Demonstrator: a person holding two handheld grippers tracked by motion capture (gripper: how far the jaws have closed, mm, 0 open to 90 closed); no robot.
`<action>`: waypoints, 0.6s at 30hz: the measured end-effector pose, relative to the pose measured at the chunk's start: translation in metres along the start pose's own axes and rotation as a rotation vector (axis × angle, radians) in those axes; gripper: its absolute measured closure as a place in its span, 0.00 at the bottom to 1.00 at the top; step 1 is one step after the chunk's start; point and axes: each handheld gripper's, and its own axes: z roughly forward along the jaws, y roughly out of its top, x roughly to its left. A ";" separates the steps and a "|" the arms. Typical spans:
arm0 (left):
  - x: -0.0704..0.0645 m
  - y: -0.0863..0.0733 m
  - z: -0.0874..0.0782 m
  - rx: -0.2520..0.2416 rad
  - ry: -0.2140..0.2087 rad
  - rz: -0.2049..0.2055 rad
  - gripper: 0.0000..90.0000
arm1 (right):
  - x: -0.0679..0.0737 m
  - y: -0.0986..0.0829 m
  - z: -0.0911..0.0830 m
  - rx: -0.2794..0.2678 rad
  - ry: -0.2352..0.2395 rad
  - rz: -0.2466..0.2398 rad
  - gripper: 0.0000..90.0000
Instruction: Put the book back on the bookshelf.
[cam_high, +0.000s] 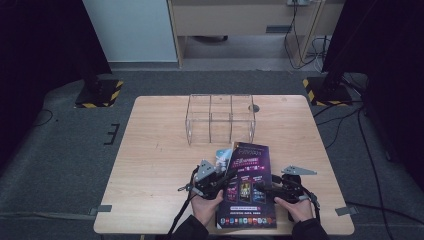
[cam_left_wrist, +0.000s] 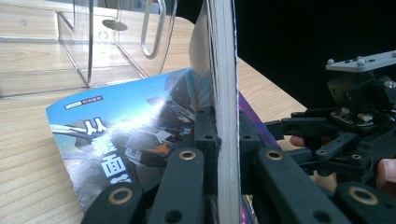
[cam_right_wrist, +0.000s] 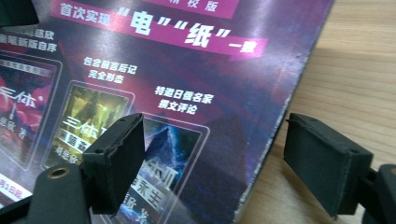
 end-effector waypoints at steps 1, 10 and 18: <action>0.000 0.000 0.000 0.000 0.000 0.000 0.93 | 0.000 0.000 0.001 0.000 0.008 0.004 0.24; -0.001 -0.001 0.002 0.006 0.005 0.004 0.93 | -0.003 -0.002 0.008 0.054 0.100 0.077 0.32; 0.003 -0.001 -0.002 -0.021 0.008 -0.013 0.93 | -0.006 0.003 -0.003 0.038 0.134 0.133 0.53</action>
